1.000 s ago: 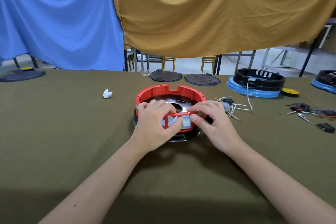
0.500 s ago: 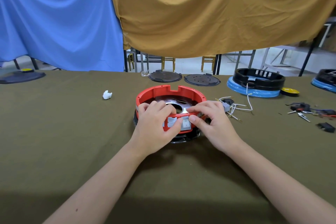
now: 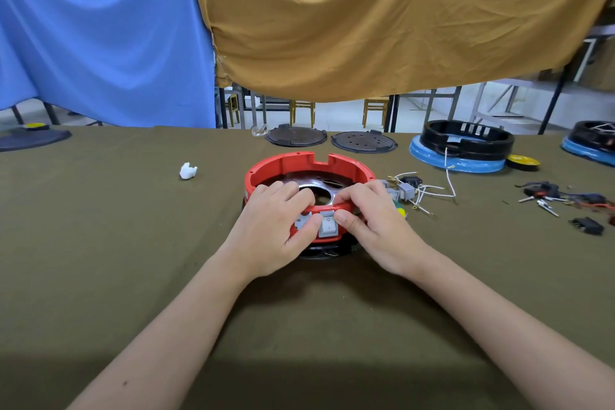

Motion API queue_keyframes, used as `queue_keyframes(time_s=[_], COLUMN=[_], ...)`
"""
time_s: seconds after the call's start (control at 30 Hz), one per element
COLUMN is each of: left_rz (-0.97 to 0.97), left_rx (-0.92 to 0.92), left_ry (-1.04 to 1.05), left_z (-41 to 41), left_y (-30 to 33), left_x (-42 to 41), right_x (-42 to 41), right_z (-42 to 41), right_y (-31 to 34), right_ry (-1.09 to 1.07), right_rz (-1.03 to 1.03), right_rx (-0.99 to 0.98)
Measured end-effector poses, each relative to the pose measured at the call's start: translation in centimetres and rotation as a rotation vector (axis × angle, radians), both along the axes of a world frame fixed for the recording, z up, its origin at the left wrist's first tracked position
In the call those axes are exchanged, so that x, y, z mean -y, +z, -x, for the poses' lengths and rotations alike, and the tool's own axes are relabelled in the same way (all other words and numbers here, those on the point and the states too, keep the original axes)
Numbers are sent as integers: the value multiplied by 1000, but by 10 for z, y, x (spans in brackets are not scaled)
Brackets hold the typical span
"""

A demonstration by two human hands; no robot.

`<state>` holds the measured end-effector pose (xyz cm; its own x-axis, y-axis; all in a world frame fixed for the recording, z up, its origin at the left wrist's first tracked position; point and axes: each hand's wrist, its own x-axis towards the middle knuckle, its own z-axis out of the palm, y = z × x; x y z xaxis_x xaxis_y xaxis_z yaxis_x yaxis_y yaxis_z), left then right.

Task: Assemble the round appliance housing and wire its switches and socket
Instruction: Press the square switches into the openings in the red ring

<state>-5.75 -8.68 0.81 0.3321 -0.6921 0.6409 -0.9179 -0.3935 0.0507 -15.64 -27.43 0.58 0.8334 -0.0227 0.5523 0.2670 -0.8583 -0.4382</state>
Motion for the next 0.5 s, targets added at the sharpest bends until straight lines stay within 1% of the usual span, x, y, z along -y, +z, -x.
queue_keyframes(time_s=[0.1,0.2,0.5], left_rz=[6,-15,-9], left_rx=[-6,3,-27], left_ry=[2,11,-9], left_z=[1,2,0], left_y=[1,1,2], left_x=[0,0,1], right_x=[-1,-2,1], right_z=[1,3,-1], right_y=[2,6,9], right_ry=[16,13,23], right_rz=[-31,8,20], right_rx=[-8,-13,-39])
